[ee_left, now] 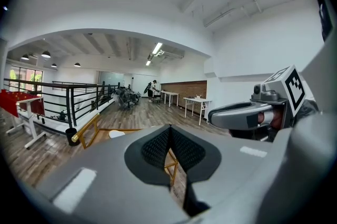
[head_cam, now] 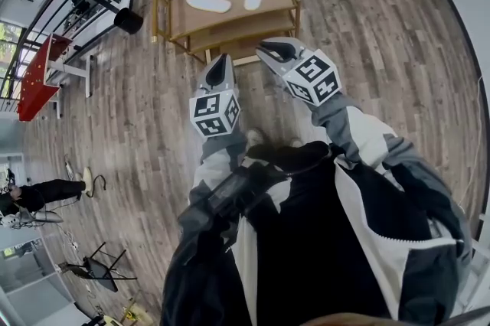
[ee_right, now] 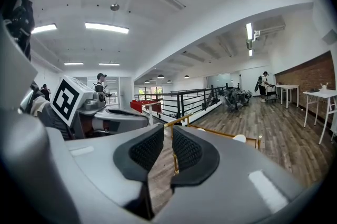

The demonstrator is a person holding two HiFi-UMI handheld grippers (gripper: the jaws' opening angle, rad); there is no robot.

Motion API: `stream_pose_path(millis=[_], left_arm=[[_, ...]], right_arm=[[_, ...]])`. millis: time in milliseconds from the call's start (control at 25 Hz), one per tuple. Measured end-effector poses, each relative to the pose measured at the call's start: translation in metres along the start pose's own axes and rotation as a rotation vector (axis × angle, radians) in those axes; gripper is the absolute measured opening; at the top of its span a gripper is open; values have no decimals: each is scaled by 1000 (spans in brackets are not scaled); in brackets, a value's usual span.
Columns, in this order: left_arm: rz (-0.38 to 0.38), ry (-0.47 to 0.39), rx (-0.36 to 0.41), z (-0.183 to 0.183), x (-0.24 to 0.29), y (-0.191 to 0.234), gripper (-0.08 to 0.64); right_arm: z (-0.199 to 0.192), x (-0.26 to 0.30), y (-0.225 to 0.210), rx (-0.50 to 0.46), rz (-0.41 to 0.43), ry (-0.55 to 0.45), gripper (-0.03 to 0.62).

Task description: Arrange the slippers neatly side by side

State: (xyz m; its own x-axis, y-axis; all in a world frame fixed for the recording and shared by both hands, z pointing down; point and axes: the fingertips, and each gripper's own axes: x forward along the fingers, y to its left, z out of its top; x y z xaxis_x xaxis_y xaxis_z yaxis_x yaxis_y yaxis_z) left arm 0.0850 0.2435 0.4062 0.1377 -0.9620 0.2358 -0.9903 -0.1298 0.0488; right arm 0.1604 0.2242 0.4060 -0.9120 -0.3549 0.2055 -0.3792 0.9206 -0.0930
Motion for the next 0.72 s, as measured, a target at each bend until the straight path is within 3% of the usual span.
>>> stream_pose_path(millis=[440,720], left_arm=[[-148,18,3,2,83,15,12],[-235,21,24,27,151,66,12]], right_arm=[[-2,31,-63,23,-132,19,43],[22,90,-115,41,-225,26,46]])
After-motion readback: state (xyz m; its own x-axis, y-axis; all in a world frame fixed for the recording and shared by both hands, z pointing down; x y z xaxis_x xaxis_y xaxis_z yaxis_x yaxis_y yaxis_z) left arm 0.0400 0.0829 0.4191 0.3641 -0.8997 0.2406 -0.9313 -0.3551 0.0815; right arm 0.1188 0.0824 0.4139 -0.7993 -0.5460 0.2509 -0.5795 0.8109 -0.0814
